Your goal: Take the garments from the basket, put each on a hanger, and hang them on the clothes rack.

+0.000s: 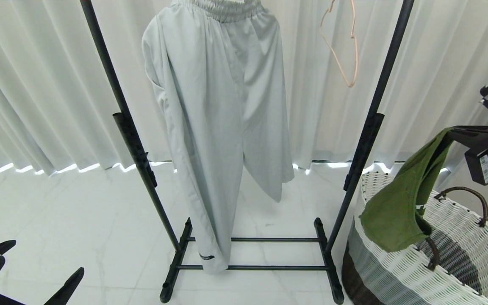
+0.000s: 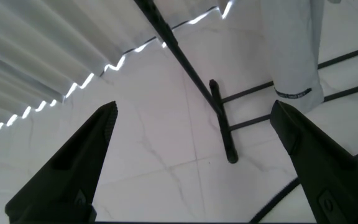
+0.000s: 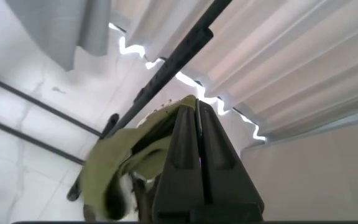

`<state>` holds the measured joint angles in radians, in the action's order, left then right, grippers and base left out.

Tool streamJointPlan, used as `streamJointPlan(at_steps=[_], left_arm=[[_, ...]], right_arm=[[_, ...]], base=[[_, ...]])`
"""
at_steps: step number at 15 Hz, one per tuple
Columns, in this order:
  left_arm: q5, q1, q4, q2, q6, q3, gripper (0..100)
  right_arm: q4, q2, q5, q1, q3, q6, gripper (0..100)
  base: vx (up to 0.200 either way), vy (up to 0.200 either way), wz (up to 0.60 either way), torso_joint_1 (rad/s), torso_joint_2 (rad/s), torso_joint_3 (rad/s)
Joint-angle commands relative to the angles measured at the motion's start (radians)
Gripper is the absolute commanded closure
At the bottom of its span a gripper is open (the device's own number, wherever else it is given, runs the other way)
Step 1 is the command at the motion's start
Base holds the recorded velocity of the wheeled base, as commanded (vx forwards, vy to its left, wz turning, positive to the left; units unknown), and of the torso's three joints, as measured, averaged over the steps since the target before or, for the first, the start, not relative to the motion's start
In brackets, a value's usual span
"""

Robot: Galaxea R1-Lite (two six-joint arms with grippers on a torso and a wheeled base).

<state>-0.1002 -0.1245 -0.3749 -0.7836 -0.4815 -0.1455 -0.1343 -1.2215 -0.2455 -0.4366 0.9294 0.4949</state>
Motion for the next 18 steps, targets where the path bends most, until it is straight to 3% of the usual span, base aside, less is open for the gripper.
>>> streamJointPlan(at_steps=[1,4,13,15,18], left_arm=[[0.001,-0.011,-0.001,0.001,-0.002,0.000,0],[-0.001,-0.012,-0.001,0.000,-0.008,-0.002,0],[-0.001,-0.012,-0.001,-0.002,-0.017,-0.003,0],[0.005,-0.021,-0.001,0.010,-0.016,-0.003,0],[0.085,-0.053,-0.001,0.037,-0.012,0.001,0]], right_arm=[[-0.001,0.004,-0.006,-0.019,-0.001,-0.001,100],[-0.001,0.002,-0.006,-0.025,-0.001,-0.001,100],[-0.002,0.000,-0.006,-0.025,0.005,-0.001,100],[-0.002,0.002,-0.006,-0.050,0.009,-0.001,100],[-0.001,-0.007,-0.006,-0.096,0.045,-0.001,100]], base=[[0.000,0.000,0.00,0.000,0.00,0.000],[0.000,0.000,0.00,0.000,0.00,0.000],[0.000,0.200,0.00,0.003,0.00,0.003],[0.000,0.000,0.00,0.000,0.00,0.000],[0.000,0.000,0.00,0.000,0.00,0.000]])
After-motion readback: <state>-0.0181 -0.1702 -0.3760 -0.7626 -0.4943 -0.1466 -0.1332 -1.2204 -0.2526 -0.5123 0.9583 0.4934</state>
